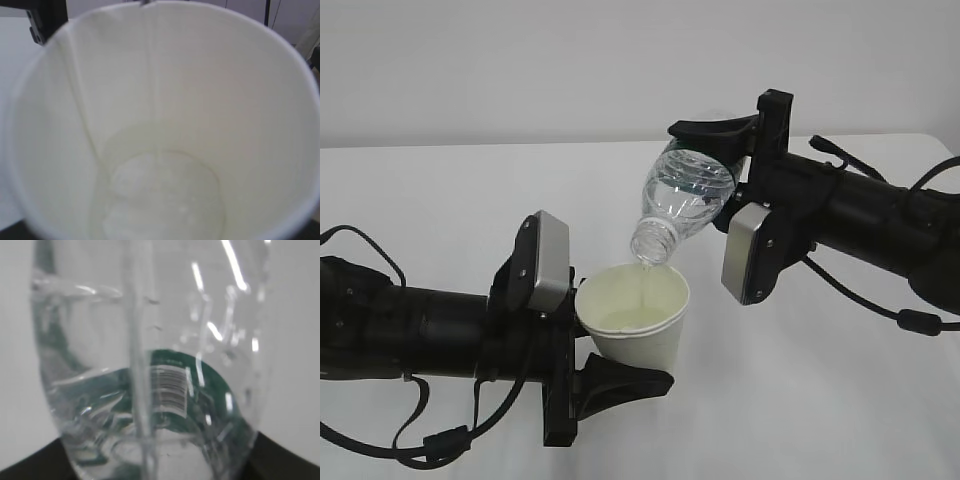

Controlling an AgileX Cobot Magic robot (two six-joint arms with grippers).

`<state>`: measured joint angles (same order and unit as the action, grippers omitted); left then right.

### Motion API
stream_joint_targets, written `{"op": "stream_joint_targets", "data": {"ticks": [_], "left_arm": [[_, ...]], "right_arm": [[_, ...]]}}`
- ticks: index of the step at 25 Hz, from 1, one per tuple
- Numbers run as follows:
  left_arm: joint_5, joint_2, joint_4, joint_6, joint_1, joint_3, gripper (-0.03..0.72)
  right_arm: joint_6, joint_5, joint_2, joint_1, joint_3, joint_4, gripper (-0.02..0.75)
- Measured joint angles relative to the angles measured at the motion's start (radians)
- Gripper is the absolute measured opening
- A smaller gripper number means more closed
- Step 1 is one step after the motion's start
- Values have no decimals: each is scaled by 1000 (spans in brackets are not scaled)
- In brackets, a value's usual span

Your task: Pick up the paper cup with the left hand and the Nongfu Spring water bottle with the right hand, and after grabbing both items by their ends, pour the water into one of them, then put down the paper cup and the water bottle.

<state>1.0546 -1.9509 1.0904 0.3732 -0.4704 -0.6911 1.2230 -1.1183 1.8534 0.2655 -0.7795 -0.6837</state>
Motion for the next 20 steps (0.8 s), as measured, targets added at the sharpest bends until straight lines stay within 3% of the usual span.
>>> {"op": "stream_joint_targets", "data": {"ticks": [20], "left_arm": [[0,0,2,0,0,0,435]], "right_arm": [[3,0,0,0,0,0,411]]}}
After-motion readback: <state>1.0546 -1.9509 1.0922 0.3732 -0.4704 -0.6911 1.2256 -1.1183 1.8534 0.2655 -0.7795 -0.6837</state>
